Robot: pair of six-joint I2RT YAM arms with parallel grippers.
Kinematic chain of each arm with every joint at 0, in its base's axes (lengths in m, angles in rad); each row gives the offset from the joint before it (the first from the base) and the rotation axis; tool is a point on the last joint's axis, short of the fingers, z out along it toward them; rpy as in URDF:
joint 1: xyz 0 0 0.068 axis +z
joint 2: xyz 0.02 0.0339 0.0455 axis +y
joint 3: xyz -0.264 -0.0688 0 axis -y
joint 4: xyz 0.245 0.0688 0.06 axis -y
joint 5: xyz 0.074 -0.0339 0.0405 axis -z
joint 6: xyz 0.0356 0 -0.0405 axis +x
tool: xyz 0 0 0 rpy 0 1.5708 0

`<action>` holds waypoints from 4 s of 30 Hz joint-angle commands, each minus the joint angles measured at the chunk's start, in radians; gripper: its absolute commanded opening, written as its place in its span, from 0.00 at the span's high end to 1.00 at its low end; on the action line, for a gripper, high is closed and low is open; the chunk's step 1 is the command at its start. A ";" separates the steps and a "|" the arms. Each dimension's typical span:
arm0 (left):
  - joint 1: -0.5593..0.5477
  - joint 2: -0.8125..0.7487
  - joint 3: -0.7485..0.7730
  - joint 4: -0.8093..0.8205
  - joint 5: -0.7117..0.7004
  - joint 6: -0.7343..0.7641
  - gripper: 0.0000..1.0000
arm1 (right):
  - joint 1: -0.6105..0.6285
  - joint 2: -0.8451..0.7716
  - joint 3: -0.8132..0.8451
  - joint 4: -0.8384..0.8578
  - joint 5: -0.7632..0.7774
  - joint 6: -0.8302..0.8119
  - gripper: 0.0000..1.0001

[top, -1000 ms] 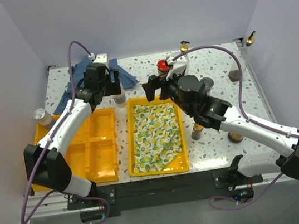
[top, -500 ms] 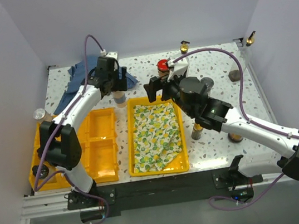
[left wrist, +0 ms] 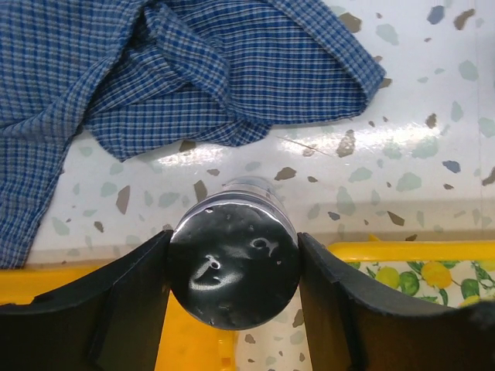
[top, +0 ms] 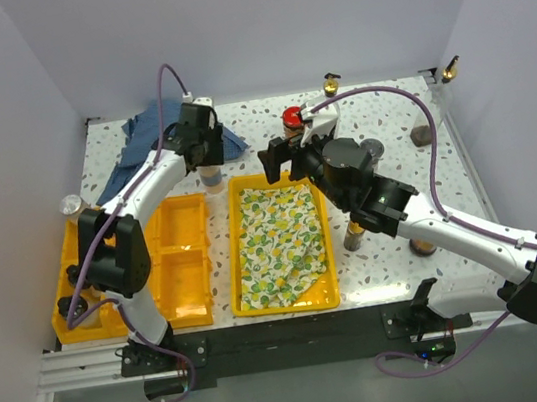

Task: Organize the condiment bottles
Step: Pick up the bottle from the center of the board, then place the bottle in the storage box.

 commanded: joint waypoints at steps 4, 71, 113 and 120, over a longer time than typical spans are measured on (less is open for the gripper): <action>0.012 -0.127 0.045 -0.041 -0.283 -0.129 1.00 | 0.001 -0.018 0.000 0.059 0.020 -0.010 0.01; 0.579 -0.547 -0.402 -0.148 -0.616 -0.654 1.00 | 0.001 0.057 0.031 0.041 -0.005 0.003 0.01; 0.621 -0.599 -0.302 0.000 -0.224 -0.375 0.00 | 0.001 0.082 0.051 -0.019 0.009 -0.006 0.02; 0.410 -0.599 -0.325 0.128 0.050 -0.160 0.00 | 0.001 0.146 0.129 -0.142 0.114 0.055 0.01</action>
